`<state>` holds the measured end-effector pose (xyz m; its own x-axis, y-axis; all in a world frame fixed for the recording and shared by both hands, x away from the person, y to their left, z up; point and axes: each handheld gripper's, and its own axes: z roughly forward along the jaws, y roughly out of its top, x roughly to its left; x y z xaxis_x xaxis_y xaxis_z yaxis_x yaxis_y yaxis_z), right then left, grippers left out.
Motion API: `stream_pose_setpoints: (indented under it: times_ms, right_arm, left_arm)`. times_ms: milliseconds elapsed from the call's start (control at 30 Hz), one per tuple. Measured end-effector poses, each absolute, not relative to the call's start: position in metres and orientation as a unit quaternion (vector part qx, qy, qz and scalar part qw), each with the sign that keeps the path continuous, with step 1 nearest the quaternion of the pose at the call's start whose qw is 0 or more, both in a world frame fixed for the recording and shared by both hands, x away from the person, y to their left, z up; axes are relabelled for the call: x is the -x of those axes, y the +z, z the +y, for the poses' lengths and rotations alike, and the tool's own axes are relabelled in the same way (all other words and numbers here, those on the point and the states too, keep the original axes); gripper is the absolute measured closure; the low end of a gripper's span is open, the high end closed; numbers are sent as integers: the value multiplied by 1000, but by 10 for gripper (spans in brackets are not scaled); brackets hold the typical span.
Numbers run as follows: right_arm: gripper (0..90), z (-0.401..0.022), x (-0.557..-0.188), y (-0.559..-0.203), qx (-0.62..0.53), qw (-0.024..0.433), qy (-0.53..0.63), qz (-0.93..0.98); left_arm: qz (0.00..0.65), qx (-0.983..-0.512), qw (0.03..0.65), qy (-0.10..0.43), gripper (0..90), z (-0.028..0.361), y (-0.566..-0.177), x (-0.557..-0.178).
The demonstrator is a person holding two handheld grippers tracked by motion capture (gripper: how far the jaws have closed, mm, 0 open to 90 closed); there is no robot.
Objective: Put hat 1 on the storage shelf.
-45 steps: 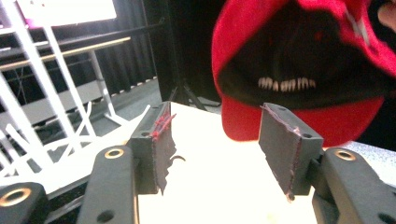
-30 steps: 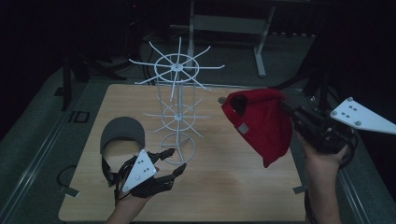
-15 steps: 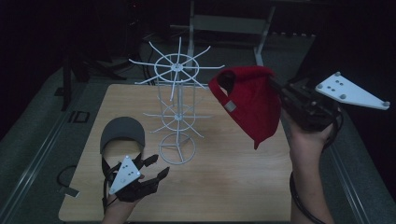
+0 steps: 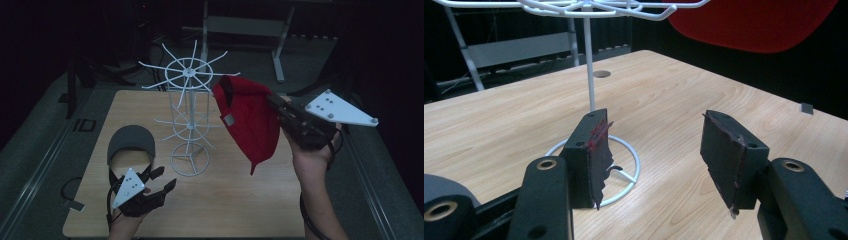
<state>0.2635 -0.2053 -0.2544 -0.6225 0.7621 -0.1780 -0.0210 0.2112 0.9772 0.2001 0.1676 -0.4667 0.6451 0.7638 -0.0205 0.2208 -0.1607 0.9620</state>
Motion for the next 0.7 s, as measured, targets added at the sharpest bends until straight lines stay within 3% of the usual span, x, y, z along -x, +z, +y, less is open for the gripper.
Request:
stream_pose_setpoints:
  times_ms: [700]
  right_arm:
    - [848,-207,-247,-287,-256,298,583,711]
  left_arm:
    - [354,-715,552,242,457,171,-473,-200]
